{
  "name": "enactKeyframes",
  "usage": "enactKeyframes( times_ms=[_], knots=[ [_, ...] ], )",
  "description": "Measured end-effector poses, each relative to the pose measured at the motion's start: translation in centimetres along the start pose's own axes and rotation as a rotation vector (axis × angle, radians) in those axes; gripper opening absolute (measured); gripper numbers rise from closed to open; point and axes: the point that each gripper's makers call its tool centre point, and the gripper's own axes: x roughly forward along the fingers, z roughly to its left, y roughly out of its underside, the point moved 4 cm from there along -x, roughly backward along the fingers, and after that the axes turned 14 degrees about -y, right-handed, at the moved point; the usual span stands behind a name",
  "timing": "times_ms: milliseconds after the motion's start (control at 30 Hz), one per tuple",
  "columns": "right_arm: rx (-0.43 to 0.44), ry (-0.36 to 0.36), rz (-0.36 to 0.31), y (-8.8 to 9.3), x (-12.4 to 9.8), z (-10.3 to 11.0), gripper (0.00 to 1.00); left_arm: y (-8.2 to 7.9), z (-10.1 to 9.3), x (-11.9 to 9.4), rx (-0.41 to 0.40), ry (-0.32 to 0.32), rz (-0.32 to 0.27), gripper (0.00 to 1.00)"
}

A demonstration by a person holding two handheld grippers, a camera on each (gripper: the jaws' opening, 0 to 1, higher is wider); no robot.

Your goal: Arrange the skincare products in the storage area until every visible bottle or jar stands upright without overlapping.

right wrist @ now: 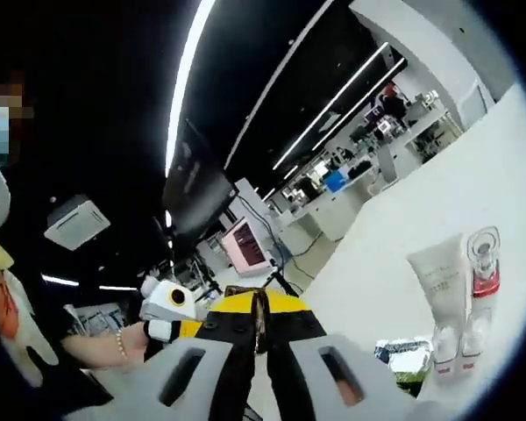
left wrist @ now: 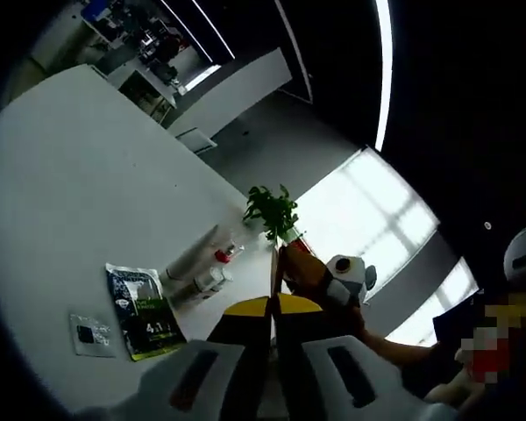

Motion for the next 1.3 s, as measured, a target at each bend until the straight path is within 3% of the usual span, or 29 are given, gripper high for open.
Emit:
enactKeyframes(
  times_ms=[67, 300, 467, 700, 900, 1300],
  knots=[
    [-0.049, -0.034, -0.001, -0.7, 0.3, 0.6, 0.01, -0.3, -0.1, -0.1, -0.001, 0.003, -0.004, 0.00],
    [-0.090, 0.079, 0.114, -0.7, 1.3, -0.1, 0.01, -1.2, 0.2, -0.2, 0.007, -0.016, -0.007, 0.00],
    [-0.212, 0.145, 0.240, 0.2, 2.1, -0.9, 0.01, -1.1, 1.4, -0.2, -0.086, -0.073, -0.007, 0.00],
    [-0.315, 0.166, 0.315, 0.8, 3.4, -1.3, 0.01, -1.5, 2.7, -0.4, -0.144, -0.128, -0.017, 0.00],
    [-0.319, 0.192, 0.379, 2.4, 4.3, -2.8, 0.01, -2.0, 4.9, -0.2, -0.144, -0.207, -0.018, 0.00],
    [-0.260, 0.233, 0.472, 6.7, 4.7, -5.7, 0.01, 0.4, 8.8, 0.9, -0.224, -0.303, 0.031, 0.00]
  ],
)
